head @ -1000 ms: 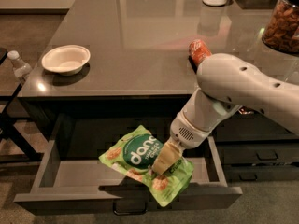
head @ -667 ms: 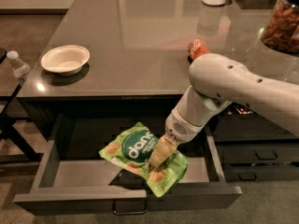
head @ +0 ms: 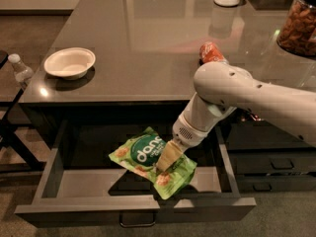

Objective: Place green rice chip bag into top drawer

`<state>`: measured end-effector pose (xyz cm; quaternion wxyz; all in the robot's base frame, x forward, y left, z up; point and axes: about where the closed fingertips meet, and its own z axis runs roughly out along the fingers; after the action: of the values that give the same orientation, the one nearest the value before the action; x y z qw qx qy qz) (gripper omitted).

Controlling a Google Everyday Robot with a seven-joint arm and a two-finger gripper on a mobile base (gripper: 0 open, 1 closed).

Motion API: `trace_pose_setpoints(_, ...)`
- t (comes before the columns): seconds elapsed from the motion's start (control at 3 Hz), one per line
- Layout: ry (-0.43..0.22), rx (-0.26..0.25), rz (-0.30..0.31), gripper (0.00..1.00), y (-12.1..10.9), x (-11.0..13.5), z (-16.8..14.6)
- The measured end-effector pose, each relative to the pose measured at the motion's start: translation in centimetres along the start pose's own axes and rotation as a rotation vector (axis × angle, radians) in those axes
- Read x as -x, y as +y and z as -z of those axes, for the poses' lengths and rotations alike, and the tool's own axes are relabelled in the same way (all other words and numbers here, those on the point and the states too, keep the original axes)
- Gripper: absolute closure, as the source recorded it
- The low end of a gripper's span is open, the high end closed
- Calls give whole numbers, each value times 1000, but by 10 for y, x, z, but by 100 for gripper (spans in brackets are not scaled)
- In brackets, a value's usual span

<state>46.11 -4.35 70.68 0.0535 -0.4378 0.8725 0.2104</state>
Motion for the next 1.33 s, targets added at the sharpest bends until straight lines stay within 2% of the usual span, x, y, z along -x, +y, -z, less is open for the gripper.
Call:
trace_pose_setpoints(0.67,19,-56,-50,100,-7,2,-19)
trace_pose_setpoints(1.33,1,-101,-66,100,-23,18,-38)
